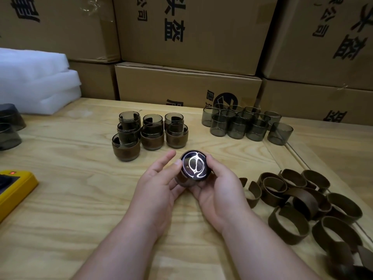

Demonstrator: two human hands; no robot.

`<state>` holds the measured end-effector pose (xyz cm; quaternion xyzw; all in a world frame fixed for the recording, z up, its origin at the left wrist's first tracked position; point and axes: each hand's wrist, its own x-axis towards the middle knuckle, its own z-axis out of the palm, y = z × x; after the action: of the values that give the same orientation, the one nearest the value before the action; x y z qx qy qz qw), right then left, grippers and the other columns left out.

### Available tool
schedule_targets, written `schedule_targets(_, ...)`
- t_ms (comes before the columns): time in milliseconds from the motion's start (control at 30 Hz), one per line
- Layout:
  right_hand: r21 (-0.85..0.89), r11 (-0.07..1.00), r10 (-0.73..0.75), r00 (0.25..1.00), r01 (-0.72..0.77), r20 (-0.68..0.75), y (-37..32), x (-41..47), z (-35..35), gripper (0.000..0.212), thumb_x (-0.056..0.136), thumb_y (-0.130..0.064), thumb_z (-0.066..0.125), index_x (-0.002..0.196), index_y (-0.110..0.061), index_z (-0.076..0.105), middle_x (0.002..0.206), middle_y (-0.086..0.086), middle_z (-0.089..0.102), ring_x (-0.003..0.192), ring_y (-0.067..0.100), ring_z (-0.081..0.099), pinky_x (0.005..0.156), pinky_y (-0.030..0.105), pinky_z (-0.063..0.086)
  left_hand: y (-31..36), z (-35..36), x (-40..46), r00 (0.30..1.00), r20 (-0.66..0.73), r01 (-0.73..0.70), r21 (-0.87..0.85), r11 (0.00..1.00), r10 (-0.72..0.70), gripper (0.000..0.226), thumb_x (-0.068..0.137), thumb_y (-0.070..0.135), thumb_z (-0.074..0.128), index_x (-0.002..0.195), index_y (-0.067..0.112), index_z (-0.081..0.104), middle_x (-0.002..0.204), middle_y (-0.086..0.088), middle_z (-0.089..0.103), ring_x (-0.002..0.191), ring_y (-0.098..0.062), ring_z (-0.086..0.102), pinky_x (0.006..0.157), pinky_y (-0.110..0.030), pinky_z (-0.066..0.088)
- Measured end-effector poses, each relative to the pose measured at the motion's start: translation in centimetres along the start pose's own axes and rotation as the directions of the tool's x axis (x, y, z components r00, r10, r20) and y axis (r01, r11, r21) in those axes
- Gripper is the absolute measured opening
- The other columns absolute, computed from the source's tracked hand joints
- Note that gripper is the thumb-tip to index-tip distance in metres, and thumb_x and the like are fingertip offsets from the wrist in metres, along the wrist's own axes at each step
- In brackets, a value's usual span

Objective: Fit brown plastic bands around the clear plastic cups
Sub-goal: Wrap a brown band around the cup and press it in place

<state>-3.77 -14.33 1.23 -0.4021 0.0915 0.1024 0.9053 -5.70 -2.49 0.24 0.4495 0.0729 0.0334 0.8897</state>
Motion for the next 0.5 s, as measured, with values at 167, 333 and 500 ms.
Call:
schedule_targets(167, -0.015, 1.0, -0.013, 0.996, 0.014, 0.093, 0.0, 0.04, -0.34, 0.025, 0.097, -0.021, 0.06, 0.105, -0.005, 0.077, 0.113, 0.019, 0.076, 0.098, 0.026, 0.075, 0.097, 0.046, 0.059, 0.23, 0.08, -0.16, 1.0, -0.008, -0.011, -0.07, 0.998, 0.011, 0.057, 0.077, 0.025, 0.069, 0.13, 0.005, 0.064, 0.115, -0.014, 0.077, 0.098, -0.021, 0.075, 0.079, -0.031, 0.063)
schedule_targets(333, -0.024, 0.997, -0.073, 0.995, 0.075, 0.069, 0.11, 0.3, -0.65, 0.034, 0.104, -0.024, 0.054, 0.122, 0.001, 0.068, 0.116, 0.022, 0.075, 0.102, 0.029, 0.074, 0.086, 0.042, 0.063, 0.34, -0.02, -0.27, 1.0, 0.028, 0.005, -0.043, 0.999, -0.004, 0.043, 0.083, 0.017, 0.066, 0.124, 0.002, 0.068, 0.116, -0.019, 0.075, 0.105, -0.029, 0.074, 0.092, -0.04, 0.061)
schedule_targets(500, -0.078, 0.992, -0.096, 0.993, 0.101, 0.069, 0.17, 0.33, -0.77, 0.027, 0.104, -0.022, 0.055, 0.115, -0.002, 0.071, 0.111, 0.021, 0.076, 0.097, 0.028, 0.075, 0.089, 0.045, 0.062, 0.27, -0.09, -0.13, 1.0, -0.01, -0.008, 0.022, 1.0, 0.008, 0.033, 0.097, 0.007, 0.054, 0.127, 0.003, 0.065, 0.113, -0.019, 0.076, 0.099, -0.028, 0.074, 0.084, -0.037, 0.063)
